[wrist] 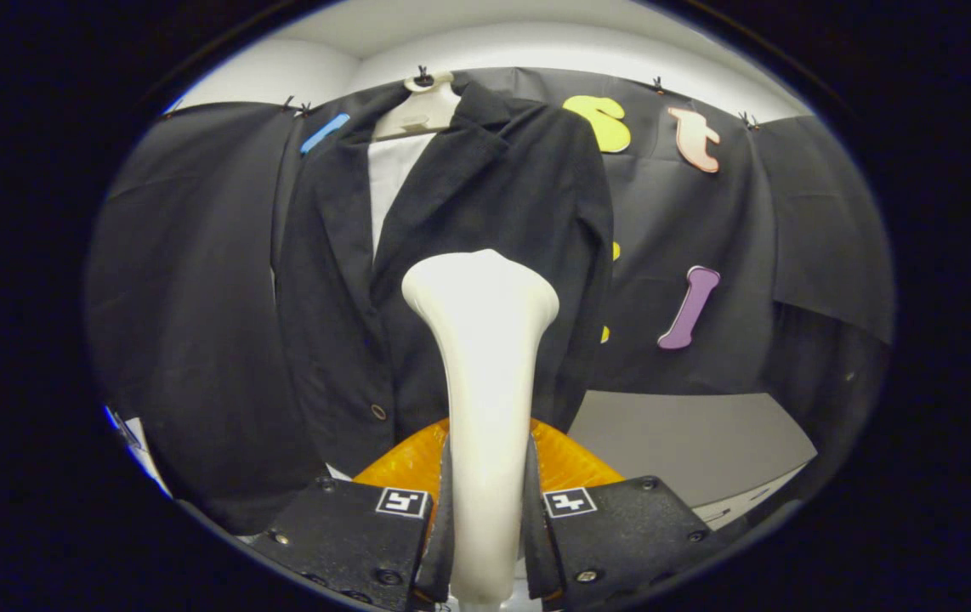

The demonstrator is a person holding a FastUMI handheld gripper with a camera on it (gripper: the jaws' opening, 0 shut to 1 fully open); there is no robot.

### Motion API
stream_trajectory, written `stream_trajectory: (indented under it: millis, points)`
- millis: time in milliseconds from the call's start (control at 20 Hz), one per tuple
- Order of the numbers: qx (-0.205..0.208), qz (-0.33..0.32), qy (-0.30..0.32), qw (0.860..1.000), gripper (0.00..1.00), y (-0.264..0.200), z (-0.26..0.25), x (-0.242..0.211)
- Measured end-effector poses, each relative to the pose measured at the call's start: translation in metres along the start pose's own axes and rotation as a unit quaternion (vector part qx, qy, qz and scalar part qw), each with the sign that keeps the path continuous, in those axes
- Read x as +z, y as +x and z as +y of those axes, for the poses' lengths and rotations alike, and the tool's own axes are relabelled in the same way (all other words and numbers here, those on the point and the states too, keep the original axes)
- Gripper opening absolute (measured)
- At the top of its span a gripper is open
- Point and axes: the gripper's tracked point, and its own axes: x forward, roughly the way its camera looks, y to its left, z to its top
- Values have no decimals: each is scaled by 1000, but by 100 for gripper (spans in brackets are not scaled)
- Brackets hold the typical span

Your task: Iron the clothes twice with a garment steamer, once on the left side and once on the right side.

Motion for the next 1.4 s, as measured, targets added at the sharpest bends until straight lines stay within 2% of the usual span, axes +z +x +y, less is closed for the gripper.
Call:
stream_trajectory:
  millis: [450, 1400]
  points:
    - [-4, 56, -5, 998, 36, 2, -6, -72]
    - [9, 149, -13, 989, 36, 17, -3, -188]
